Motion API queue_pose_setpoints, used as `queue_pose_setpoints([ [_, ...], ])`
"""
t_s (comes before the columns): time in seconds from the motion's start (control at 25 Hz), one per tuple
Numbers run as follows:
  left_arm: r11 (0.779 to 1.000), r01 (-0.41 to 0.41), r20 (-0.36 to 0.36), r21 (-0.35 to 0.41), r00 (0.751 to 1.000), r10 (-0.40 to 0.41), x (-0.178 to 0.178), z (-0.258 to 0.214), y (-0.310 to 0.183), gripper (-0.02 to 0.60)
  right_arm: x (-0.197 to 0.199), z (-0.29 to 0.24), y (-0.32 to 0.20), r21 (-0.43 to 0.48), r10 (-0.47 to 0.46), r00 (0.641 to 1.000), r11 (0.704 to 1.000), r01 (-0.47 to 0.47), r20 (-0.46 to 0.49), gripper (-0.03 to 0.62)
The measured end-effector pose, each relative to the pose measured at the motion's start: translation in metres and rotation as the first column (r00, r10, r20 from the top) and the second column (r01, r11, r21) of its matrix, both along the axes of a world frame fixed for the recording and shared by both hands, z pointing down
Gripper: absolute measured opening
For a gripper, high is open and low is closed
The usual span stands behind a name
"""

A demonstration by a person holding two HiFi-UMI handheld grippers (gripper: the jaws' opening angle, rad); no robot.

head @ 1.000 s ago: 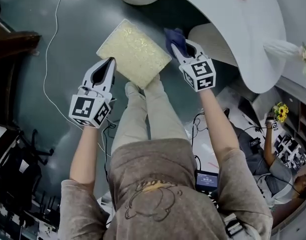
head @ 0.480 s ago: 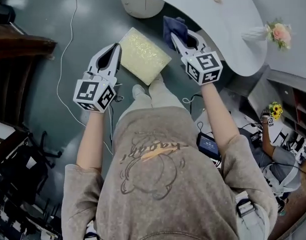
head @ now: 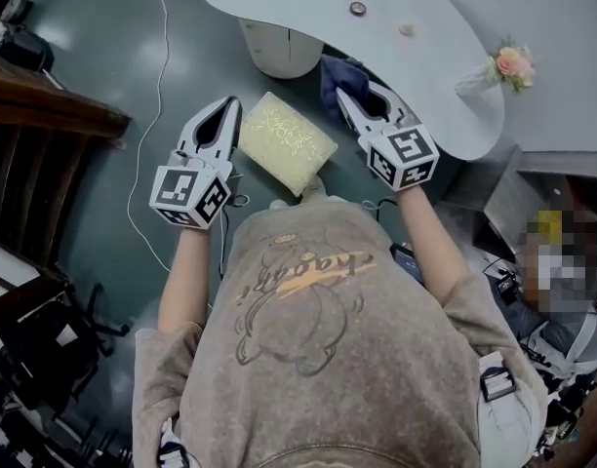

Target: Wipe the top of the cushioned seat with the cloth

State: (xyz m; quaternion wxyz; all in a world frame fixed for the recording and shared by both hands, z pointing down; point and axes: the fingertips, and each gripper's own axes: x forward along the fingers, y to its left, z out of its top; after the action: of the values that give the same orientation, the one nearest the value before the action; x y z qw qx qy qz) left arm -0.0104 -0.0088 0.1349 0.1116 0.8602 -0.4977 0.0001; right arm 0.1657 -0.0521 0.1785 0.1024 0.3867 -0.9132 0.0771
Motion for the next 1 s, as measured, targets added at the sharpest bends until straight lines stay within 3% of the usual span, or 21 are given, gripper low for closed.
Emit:
queue_pose_setpoints([
  [0.28,0.998,0.052,-0.034,0.038,0.998,-0.051,-0.014,-0.014,0.001,0.017,-0.013,-0.031,0.018,0.051,-0.014,0.996,0.999,0.010,0.090,0.087],
  [0.44,0.995,0.088,0.009,0.052,0.996,-0.088,-0.028,-0.006,0.005,0.017,-0.016,-0.032,0.025,0.066,-0.007,0.989,0.998,-0.002,0.148,0.087],
  [0.6,0.994,0.109,0.002,0.031,0.994,-0.109,-0.037,0.009,0.003,0.017,-0.015,-0.019,0.027,0.055,0.018,0.989,0.998,-0.027,0.148,0.087],
  [1.0,0.994,0.105,0.036,-0.011,0.994,-0.104,-0.041,0.034,0.000,0.017,-0.025,0.006,0.028,0.014,-0.016,0.992,1.000,0.015,0.129,0.087],
])
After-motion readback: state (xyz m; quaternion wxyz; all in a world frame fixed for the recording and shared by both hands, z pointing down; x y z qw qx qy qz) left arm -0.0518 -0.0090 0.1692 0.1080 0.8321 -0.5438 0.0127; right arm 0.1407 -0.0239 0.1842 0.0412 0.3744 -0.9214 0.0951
